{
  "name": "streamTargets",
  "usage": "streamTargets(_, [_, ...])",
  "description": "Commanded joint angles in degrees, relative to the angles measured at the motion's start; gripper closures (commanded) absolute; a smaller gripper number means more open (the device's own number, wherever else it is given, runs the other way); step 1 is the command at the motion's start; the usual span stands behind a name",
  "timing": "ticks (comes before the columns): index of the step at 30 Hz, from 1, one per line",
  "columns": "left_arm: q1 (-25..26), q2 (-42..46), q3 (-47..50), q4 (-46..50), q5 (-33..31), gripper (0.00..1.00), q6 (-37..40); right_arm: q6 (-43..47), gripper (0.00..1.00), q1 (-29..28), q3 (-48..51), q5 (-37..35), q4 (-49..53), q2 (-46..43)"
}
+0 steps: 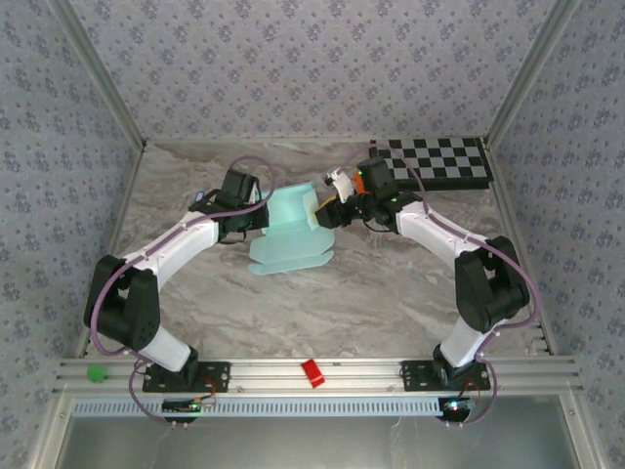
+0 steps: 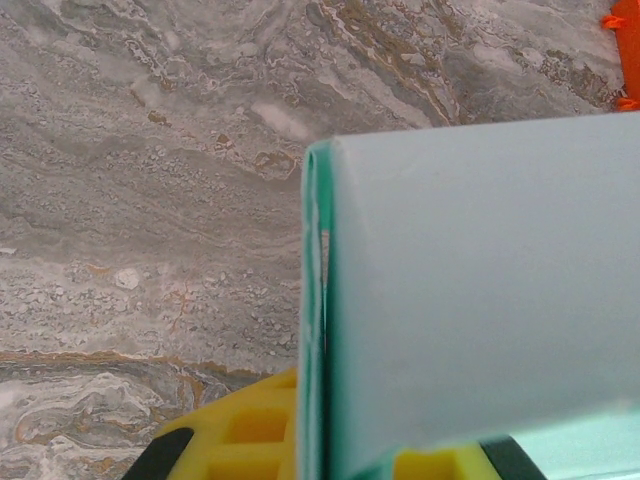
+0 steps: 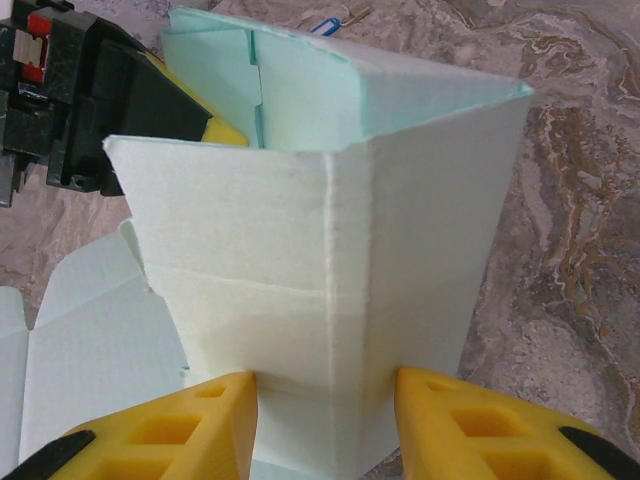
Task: Fold the paper box
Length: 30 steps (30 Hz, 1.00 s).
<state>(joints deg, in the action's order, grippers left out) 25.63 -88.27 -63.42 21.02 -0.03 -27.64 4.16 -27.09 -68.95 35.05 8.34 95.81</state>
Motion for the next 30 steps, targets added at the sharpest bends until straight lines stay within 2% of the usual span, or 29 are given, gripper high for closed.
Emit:
streamTargets(1, [0.3,0.1,-0.9,-0.5,1.8,1.0,0.0,1.0,0.57,-0.4,-1.9,1.0,1.3,1.6])
streamTargets(13, [0.4,0.3,-1.2,-0.1,2.3,1.0,-0.4,0.7,0.57,-2.9,-3.7,-9.3,1.8,4.5])
streamTargets(22, [0.4,0.4,-1.1,-0.2,2.4,1.0,-0.5,0.2,0.56,-4.2,-6.1,-10.7,2.9,6.5])
streamTargets(26, [0.4,0.4,-1.0,-0.3,2.5,1.0,-0.6,-0.9,0.54,-4.6,-6.5,-14.3,2.5,7.2])
streamTargets(30, [0.4,0.4,-1.1,-0.2,2.5,1.0,-0.5,-1.6,0.52,-4.6,-7.3,-14.9,2.6,8.1])
